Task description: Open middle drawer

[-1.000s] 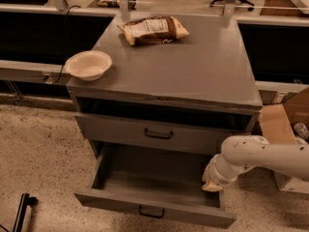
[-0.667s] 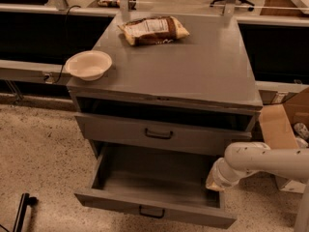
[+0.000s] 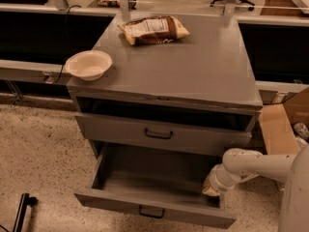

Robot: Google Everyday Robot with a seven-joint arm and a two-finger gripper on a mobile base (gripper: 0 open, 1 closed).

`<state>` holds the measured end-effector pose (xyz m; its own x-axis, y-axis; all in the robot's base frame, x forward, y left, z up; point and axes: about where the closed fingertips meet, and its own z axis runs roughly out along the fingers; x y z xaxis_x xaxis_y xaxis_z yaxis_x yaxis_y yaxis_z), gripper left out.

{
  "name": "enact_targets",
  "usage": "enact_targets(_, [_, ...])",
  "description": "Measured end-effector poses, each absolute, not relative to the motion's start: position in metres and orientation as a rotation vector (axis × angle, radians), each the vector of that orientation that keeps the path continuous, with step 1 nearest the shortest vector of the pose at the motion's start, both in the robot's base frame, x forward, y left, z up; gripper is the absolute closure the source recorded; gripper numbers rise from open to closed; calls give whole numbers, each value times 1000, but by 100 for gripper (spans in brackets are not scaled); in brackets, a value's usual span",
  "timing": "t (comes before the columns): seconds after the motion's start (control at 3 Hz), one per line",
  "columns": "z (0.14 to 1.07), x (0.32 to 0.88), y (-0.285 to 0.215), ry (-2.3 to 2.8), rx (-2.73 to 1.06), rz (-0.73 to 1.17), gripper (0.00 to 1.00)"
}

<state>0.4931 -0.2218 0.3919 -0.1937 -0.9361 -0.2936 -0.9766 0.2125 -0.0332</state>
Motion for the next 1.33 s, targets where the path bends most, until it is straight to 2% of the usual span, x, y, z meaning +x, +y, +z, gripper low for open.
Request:
enact_targets(0.67, [364, 431, -175, 2242, -1835, 451, 100])
enact_targets(1.0, [364, 432, -176, 2242, -1835, 451, 100])
enact_targets(1.33, [383, 403, -163, 2203, -1857, 499, 100])
